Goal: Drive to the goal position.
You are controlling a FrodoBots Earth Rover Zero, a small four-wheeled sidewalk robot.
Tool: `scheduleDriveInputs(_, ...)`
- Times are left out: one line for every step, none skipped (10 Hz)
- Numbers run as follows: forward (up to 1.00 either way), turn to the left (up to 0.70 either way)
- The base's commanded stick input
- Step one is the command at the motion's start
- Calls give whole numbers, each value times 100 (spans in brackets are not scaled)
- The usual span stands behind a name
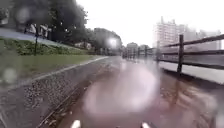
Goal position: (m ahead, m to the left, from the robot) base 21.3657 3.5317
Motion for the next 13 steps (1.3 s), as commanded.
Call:
scheduleDriveInputs(70, 0)
scheduleDriveInputs(70, 0)
scheduleDriveInputs(70, 0)
scheduleDriveInputs(70, 0)
scheduleDriveInputs(70, 0)
scheduleDriveInputs(70, 0)
scheduleDriveInputs(70, 0)
scheduleDriveInputs(70, 0)
scheduleDriveInputs(70, 0)
scheduleDriveInputs(70, 0)
scheduleDriveInputs(70, 0)
scheduleDriveInputs(70, 0)
scheduleDriveInputs(70, 0)
